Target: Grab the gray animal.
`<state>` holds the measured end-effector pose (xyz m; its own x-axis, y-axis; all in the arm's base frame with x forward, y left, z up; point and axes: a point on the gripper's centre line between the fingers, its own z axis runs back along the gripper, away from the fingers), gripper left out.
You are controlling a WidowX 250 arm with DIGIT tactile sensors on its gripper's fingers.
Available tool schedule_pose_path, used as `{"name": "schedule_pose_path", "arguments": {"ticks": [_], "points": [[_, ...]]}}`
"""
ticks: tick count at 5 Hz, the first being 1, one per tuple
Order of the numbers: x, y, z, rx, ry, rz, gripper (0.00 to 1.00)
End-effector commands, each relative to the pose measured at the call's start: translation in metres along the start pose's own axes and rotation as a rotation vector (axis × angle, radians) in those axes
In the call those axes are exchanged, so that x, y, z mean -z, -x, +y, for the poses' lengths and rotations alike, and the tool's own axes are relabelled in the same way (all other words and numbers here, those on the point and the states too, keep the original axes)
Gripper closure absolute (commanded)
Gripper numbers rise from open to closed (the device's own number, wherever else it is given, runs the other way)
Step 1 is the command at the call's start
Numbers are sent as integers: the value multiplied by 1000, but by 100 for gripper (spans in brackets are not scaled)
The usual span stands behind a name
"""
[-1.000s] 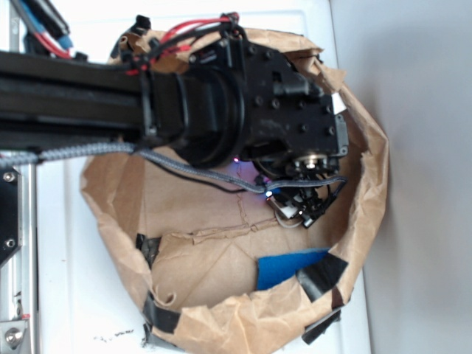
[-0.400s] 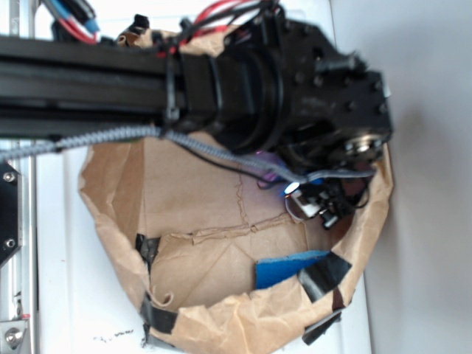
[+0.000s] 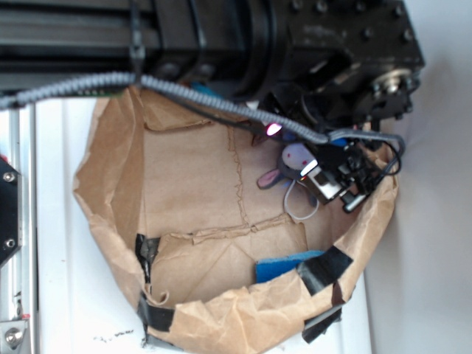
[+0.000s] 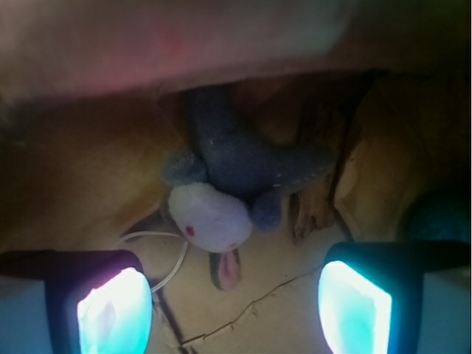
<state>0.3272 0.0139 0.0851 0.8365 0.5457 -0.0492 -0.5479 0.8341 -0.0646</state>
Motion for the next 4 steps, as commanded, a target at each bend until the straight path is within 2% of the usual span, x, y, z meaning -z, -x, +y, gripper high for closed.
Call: {"name": "schedule_pose_path", "arguments": {"ticks": [1,3,4], "points": [[-26,-20,0,-49,84,-78,0],[8,-17,-9,-22,-4,-124,0],[17,-24,-8,-39,-18,-211,0]]}}
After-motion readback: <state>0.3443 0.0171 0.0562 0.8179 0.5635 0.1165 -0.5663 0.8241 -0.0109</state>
